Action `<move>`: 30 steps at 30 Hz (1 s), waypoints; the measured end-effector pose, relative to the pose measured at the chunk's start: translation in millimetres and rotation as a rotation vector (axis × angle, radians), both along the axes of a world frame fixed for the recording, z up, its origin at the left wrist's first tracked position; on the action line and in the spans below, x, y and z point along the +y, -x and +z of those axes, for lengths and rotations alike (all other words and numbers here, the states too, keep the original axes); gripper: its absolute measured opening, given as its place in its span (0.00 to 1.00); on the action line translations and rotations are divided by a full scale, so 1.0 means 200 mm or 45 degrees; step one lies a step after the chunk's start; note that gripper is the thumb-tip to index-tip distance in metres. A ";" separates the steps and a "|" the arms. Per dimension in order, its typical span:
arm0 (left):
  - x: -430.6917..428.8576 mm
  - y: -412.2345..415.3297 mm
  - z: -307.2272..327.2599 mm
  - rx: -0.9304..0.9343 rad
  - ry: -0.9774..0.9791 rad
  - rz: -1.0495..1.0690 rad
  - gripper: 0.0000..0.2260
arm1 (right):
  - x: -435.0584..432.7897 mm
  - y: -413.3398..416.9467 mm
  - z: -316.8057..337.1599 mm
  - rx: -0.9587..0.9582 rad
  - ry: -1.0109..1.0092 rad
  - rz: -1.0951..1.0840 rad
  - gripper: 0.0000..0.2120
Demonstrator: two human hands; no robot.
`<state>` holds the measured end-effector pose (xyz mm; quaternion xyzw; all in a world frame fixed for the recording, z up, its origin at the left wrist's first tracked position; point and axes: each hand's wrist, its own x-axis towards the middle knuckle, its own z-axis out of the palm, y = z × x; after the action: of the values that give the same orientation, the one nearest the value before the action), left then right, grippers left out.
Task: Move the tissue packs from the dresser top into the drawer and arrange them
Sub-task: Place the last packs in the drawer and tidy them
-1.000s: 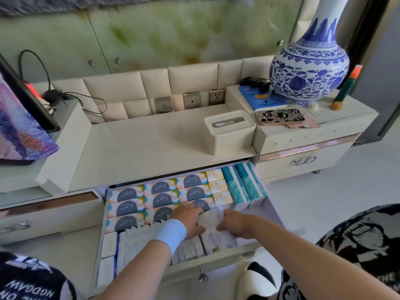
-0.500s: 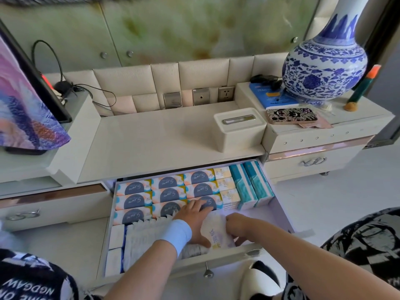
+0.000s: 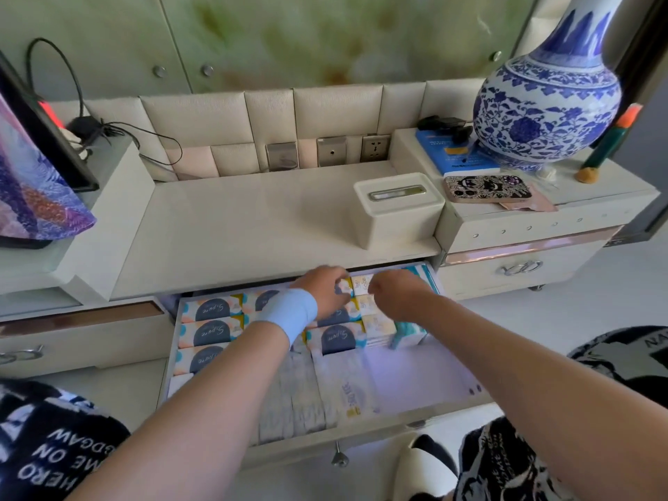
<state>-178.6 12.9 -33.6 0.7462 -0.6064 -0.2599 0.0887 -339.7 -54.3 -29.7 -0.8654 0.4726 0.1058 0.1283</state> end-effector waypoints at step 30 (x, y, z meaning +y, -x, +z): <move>-0.22 -0.13 0.04 0.186 0.399 0.318 0.32 | -0.36 -0.19 0.15 0.029 0.522 0.402 0.31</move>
<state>-152.7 -30.5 -25.4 0.7719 -0.5341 -0.2027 0.2788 -302.4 -127.3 -0.1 -0.9352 0.3445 0.0363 -0.0734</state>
